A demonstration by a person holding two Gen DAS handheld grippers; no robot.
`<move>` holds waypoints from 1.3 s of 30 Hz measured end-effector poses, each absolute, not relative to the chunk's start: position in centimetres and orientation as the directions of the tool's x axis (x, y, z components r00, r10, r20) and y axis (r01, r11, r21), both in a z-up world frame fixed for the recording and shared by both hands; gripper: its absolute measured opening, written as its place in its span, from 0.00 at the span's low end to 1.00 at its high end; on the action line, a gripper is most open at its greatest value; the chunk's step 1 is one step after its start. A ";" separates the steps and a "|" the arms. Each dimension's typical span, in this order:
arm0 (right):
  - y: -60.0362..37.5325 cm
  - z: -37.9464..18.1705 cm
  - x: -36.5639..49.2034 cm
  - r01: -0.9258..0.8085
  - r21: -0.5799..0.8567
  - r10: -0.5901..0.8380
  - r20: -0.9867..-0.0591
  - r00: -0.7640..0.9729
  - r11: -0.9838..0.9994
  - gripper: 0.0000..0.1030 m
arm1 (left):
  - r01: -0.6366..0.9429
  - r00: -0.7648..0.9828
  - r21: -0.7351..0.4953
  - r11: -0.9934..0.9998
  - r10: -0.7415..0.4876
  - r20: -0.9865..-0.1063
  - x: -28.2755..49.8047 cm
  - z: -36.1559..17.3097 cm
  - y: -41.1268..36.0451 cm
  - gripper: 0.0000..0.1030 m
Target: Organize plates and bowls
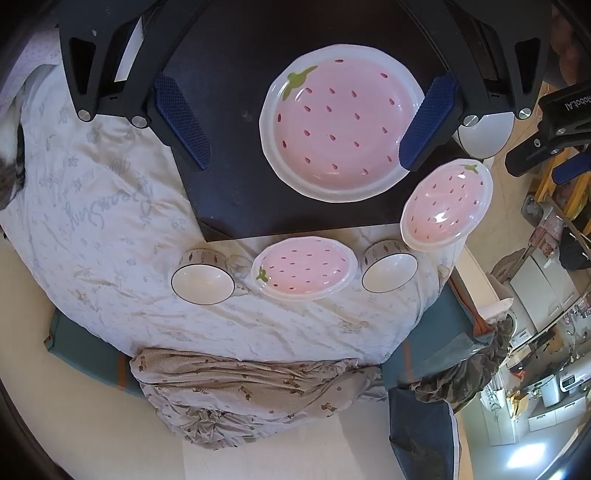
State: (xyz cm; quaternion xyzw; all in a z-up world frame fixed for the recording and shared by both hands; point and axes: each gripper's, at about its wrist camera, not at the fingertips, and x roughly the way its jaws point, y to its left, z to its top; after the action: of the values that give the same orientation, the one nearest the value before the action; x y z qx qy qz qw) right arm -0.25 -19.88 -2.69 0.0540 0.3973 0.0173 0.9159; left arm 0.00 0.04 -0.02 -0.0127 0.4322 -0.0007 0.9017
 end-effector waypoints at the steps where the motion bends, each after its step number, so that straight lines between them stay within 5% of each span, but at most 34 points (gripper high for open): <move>1: -19.9 -2.7 -0.3 0.012 0.109 0.072 -0.727 0.683 0.994 1.00 | -0.009 0.626 -0.023 1.000 -0.013 -0.779 0.0 0.0 0.1 1.00; 39: -19.8 -2.8 -0.2 0.014 0.108 0.070 -0.733 0.677 0.994 1.00 | -0.010 0.615 -0.021 1.000 -0.011 -0.789 0.1 -0.3 0.0 1.00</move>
State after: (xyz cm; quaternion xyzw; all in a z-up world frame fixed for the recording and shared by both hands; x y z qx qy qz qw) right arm -0.18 -19.84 -2.77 0.0521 0.4015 0.0153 0.9142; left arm 0.10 -0.01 -0.31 -0.0118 0.4389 -0.0001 0.8984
